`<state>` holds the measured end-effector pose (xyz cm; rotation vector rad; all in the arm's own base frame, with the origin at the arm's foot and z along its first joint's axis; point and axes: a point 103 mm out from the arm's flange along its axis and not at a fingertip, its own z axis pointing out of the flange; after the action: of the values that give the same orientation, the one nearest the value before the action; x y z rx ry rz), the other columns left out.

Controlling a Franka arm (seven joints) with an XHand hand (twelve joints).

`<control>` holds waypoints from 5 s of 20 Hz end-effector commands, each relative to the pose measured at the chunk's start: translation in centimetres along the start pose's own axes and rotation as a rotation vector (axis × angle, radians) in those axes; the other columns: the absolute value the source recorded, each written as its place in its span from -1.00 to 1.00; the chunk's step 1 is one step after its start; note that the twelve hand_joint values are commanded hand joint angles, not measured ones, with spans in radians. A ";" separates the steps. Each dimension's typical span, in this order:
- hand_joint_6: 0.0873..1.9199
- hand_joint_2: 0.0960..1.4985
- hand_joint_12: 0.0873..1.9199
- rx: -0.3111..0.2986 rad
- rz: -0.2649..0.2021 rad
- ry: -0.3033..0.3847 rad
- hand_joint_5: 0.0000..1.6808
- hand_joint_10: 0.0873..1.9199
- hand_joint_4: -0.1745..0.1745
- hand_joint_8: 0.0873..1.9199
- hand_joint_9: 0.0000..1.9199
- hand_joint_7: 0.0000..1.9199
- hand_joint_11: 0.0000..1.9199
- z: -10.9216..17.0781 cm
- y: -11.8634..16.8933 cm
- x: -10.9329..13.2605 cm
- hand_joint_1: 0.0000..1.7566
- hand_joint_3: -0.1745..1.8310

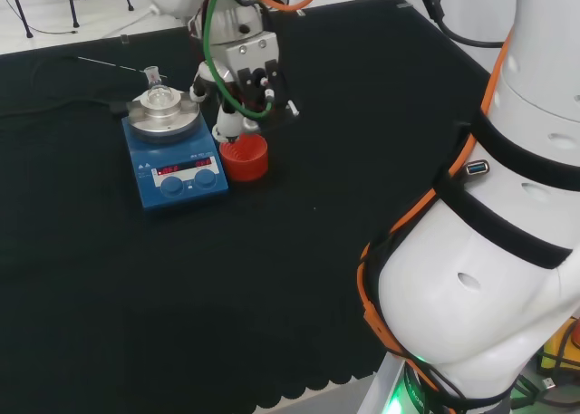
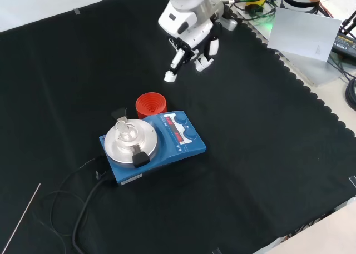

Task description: Turn on the heater.

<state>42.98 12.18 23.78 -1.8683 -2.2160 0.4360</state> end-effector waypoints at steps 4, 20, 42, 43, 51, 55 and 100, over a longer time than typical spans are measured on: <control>-1.00 -0.28 0.13 0.052 -0.043 -0.035 -0.35 0.36 -0.52 0.73 1.00 0.79 0.86 0.4 0.5 3.1 0.58 0.08; -1.00 -0.52 0.54 0.224 -0.092 0.000 -0.45 0.66 -0.39 0.95 1.00 0.90 0.79 1.6 2.2 3.3 0.86 0.57; -1.00 -0.54 0.55 0.307 -0.120 -0.030 -0.48 0.68 -0.31 0.96 1.00 0.90 0.80 4.0 4.2 3.9 0.86 0.60; -1.00 -0.54 0.55 0.309 -0.121 -0.031 -0.48 0.68 -0.31 0.96 1.00 0.90 0.80 4.1 4.3 3.9 0.86 0.60; -1.00 -0.55 0.55 0.332 -0.134 -0.035 -0.48 0.68 -0.30 0.95 1.00 0.90 0.80 5.3 5.0 4.4 0.86 0.61; -1.00 -0.55 0.55 0.343 -0.134 -0.037 -0.48 0.68 -0.30 0.95 1.00 0.90 0.80 5.7 5.3 4.4 0.86 0.61; -1.00 -0.55 0.55 0.409 -0.122 -0.031 -0.47 0.69 -0.26 0.95 1.00 0.90 0.80 8.2 6.4 4.3 0.86 0.63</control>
<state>45.33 16.68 13.81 -1.5142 -2.0510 0.8262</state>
